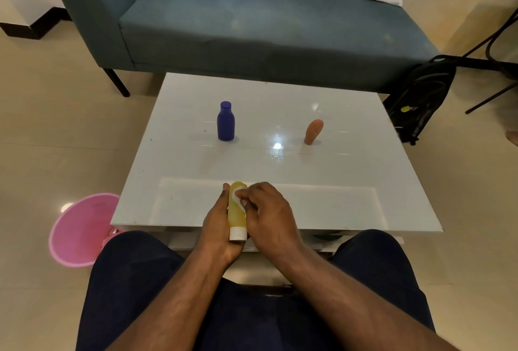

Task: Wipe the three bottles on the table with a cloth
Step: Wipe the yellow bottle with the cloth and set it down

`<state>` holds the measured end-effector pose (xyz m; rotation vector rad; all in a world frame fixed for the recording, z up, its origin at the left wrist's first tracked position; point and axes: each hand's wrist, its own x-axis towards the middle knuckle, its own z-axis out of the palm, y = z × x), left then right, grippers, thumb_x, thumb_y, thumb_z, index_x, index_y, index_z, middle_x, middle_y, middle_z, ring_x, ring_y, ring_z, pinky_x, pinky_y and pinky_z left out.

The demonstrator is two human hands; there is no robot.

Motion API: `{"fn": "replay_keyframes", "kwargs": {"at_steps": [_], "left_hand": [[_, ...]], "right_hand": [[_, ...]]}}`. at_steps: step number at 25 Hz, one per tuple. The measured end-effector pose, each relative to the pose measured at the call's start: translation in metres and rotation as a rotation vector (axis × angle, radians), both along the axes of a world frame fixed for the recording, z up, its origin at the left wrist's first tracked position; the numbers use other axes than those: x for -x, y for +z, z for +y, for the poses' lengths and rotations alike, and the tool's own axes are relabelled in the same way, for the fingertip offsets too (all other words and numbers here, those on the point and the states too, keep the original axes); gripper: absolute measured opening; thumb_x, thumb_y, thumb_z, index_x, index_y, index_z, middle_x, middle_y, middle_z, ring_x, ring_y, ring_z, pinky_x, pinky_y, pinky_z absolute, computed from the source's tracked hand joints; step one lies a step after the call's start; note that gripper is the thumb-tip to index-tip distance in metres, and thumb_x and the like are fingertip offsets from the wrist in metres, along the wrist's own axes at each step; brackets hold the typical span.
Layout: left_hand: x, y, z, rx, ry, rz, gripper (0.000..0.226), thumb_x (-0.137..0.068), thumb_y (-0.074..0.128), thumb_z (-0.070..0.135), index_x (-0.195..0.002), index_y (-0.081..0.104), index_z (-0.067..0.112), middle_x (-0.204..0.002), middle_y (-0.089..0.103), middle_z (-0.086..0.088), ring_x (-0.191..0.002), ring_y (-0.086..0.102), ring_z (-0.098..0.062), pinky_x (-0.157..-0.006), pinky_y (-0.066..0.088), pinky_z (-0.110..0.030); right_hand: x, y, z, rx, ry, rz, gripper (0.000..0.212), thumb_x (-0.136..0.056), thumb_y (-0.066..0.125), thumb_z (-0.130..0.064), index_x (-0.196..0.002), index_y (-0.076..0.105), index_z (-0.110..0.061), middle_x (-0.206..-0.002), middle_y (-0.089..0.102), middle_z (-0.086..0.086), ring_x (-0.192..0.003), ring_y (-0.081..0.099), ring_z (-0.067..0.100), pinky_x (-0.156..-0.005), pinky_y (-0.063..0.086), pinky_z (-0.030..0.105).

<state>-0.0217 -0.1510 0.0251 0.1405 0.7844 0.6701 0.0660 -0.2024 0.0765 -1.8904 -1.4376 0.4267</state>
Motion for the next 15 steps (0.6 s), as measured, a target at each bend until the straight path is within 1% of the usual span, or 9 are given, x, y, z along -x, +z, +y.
{"fn": "replay_keyframes", "kwargs": {"at_steps": [4, 6, 7, 8, 10, 11, 13, 14, 15], "left_hand": [[0.003, -0.001, 0.001, 0.055, -0.03, -0.012, 0.044, -0.094, 0.063, 0.05, -0.105, 0.067, 0.007, -0.085, 0.071, -0.011, -0.081, 0.072, -0.022, -0.075, 0.06, -0.036], [0.001, 0.004, -0.001, 0.052, -0.051, 0.009, 0.046, -0.095, 0.061, 0.051, -0.108, 0.068, 0.008, -0.091, 0.072, -0.013, -0.087, 0.072, -0.024, -0.082, 0.059, -0.038], [-0.001, 0.007, -0.002, 0.033, -0.068, 0.032, 0.047, -0.095, 0.061, 0.052, -0.114, 0.068, 0.009, -0.097, 0.073, -0.014, -0.092, 0.071, -0.025, -0.086, 0.057, -0.039], [-0.002, 0.008, -0.003, 0.005, -0.085, 0.066, 0.046, -0.095, 0.059, 0.053, -0.117, 0.068, 0.012, -0.101, 0.073, -0.013, -0.093, 0.07, -0.026, -0.085, 0.054, -0.04], [-0.004, 0.011, -0.006, -0.042, -0.105, 0.14, 0.042, -0.095, 0.058, 0.053, -0.115, 0.07, 0.017, -0.098, 0.073, -0.011, -0.084, 0.068, -0.024, -0.073, 0.051, -0.036], [-0.004, 0.011, -0.006, -0.049, -0.104, 0.153, 0.042, -0.095, 0.058, 0.053, -0.115, 0.07, 0.017, -0.099, 0.074, -0.012, -0.085, 0.069, -0.025, -0.073, 0.052, -0.036], [-0.002, 0.011, -0.007, -0.031, -0.086, 0.137, 0.044, -0.095, 0.06, 0.051, -0.115, 0.071, 0.013, -0.105, 0.075, -0.015, -0.097, 0.072, -0.03, -0.088, 0.055, -0.043], [0.0, 0.011, -0.007, -0.029, -0.072, 0.137, 0.043, -0.094, 0.062, 0.049, -0.112, 0.071, 0.011, -0.101, 0.076, -0.016, -0.097, 0.072, -0.03, -0.09, 0.056, -0.044], [0.0, 0.01, -0.007, -0.028, -0.062, 0.139, 0.041, -0.094, 0.063, 0.047, -0.109, 0.071, 0.01, -0.096, 0.076, -0.015, -0.093, 0.073, -0.029, -0.086, 0.056, -0.044]], "right_hand": [[0.011, 0.001, -0.019, -0.016, 0.108, -0.111, 0.022, -0.085, 0.059, -0.005, -0.102, 0.071, -0.013, -0.097, 0.063, 0.001, -0.091, 0.056, 0.019, -0.08, 0.049, 0.029], [0.003, 0.001, -0.016, 0.007, 0.156, -0.13, 0.023, -0.085, 0.058, -0.007, -0.102, 0.071, -0.013, -0.096, 0.063, 0.002, -0.09, 0.056, 0.02, -0.08, 0.05, 0.033], [-0.004, 0.0, -0.008, 0.014, 0.134, -0.126, 0.023, -0.085, 0.056, -0.008, -0.103, 0.071, -0.013, -0.096, 0.062, 0.002, -0.091, 0.057, 0.02, -0.08, 0.051, 0.034], [-0.012, -0.002, 0.001, 0.017, 0.084, -0.118, 0.024, -0.087, 0.054, -0.008, -0.104, 0.07, -0.013, -0.098, 0.061, 0.002, -0.092, 0.057, 0.019, -0.082, 0.051, 0.036], [-0.024, -0.003, 0.015, 0.038, -0.02, -0.083, 0.025, -0.089, 0.052, -0.006, -0.107, 0.069, -0.012, -0.101, 0.059, 0.003, -0.094, 0.056, 0.017, -0.085, 0.049, 0.035], [-0.023, -0.003, 0.016, 0.045, -0.036, -0.081, 0.025, -0.09, 0.052, -0.006, -0.108, 0.068, -0.011, -0.102, 0.059, 0.003, -0.095, 0.056, 0.017, -0.086, 0.049, 0.035], [-0.009, -0.004, 0.008, 0.035, 0.039, -0.159, 0.026, -0.088, 0.054, -0.005, -0.109, 0.068, -0.011, -0.102, 0.06, 0.004, -0.094, 0.055, 0.019, -0.084, 0.05, 0.035], [0.0, -0.003, -0.001, 0.032, 0.111, -0.221, 0.027, -0.086, 0.056, -0.005, -0.108, 0.068, -0.012, -0.101, 0.06, 0.003, -0.093, 0.054, 0.02, -0.081, 0.05, 0.034], [0.004, -0.004, -0.008, 0.032, 0.171, -0.269, 0.028, -0.084, 0.057, -0.005, -0.108, 0.068, -0.014, -0.102, 0.061, 0.003, -0.093, 0.053, 0.02, -0.08, 0.05, 0.033]]}}
